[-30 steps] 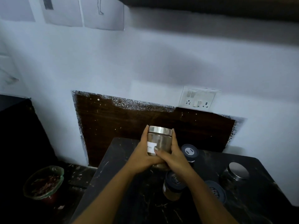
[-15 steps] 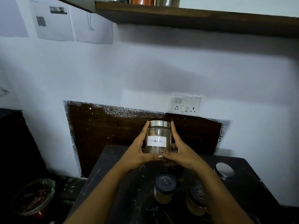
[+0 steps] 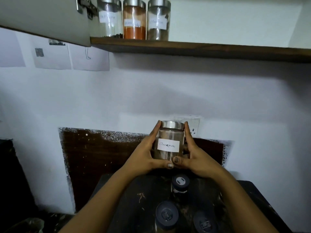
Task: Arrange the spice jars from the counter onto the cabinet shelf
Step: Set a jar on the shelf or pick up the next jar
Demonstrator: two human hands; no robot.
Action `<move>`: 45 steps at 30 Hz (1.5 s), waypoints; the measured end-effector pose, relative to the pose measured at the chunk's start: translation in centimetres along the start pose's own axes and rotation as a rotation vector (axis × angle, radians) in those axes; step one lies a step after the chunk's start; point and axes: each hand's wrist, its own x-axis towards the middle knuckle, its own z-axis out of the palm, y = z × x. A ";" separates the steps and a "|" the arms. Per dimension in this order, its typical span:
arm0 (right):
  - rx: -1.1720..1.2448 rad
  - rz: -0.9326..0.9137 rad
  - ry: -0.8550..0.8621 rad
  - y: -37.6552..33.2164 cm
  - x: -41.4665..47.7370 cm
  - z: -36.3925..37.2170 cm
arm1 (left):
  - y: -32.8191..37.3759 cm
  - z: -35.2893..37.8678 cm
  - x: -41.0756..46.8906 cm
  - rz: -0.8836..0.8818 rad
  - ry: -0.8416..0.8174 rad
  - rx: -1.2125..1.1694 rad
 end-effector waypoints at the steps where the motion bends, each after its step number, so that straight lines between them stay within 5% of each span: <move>1: -0.002 -0.008 0.011 -0.3 0.1 -0.6 | 0.4 -0.2 0.6 0.015 0.003 0.012; 24: -0.182 -0.522 0.442 -16.2 8.0 -17.7 | 18.2 -8.2 20.3 0.449 0.095 0.118; 45: -0.493 -0.058 0.542 -18.8 20.0 -21.5 | 15.4 -9.3 30.0 0.310 0.747 0.570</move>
